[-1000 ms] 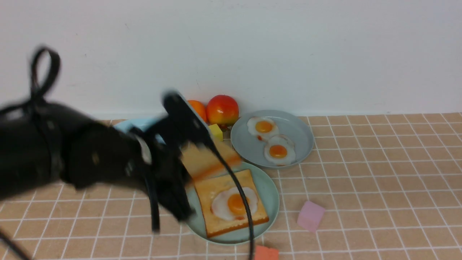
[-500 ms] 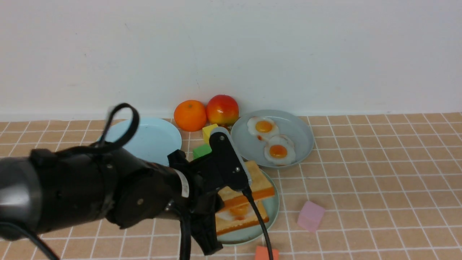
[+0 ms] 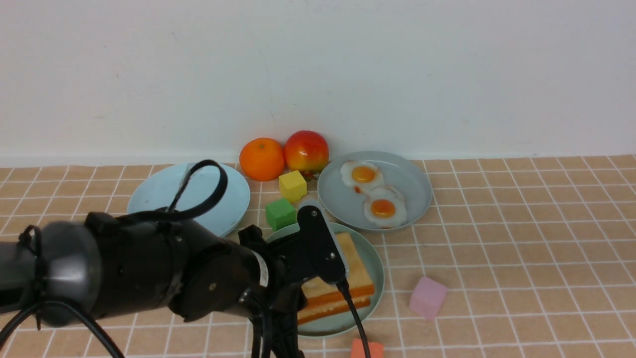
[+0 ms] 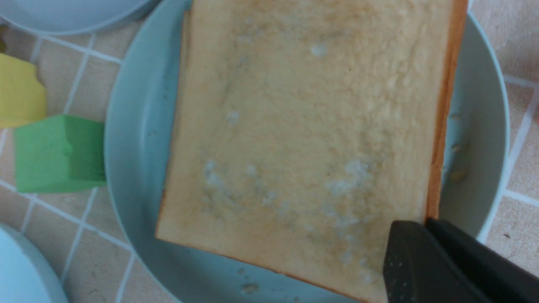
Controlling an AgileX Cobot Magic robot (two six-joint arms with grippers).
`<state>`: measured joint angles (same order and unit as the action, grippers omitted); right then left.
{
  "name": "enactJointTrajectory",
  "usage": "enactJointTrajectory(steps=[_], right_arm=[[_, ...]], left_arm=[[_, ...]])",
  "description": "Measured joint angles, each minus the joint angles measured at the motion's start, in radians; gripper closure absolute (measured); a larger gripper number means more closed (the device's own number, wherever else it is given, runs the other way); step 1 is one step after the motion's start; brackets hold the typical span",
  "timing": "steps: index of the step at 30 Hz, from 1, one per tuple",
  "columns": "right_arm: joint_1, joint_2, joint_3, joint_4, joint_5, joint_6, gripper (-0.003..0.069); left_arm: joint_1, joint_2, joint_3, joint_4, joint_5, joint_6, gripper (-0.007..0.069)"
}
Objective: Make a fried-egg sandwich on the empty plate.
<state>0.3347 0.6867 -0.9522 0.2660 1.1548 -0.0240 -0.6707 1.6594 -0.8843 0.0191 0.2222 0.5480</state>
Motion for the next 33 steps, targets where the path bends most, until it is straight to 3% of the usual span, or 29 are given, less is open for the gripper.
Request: enactJointTrajectory(steps=[7, 17, 22, 26, 31, 33], right_arm=[[0.000, 0.000, 0.000, 0.000, -0.008, -0.002, 0.0569], [0.000, 0.000, 0.000, 0.000, -0.006, -0.003, 0.0559], [0.000, 0.000, 0.000, 0.000, 0.003, -0.003, 0.0554], [0.000, -0.006, 0.000, 0.000, 0.017, -0.003, 0.0551], [0.000, -0.080, 0.000, -0.039, 0.019, -0.002, 0.0554], [0.000, -0.120, 0.002, -0.074, 0.022, 0.012, 0.0570]], left_arm=[[0.000, 0.007, 0.000, -0.002, 0.000, 0.001, 0.0577], [0.000, 0.007, 0.000, -0.003, -0.015, 0.001, 0.0315], [0.000, -0.015, 0.000, -0.004, -0.013, 0.000, 0.0275], [-0.011, -0.136, 0.003, -0.057, 0.005, -0.039, 0.0321], [-0.022, -0.460, 0.018, -0.220, 0.136, -0.289, 0.0559], [-0.022, -0.591, 0.055, -0.236, 0.151, -0.332, 0.0634]])
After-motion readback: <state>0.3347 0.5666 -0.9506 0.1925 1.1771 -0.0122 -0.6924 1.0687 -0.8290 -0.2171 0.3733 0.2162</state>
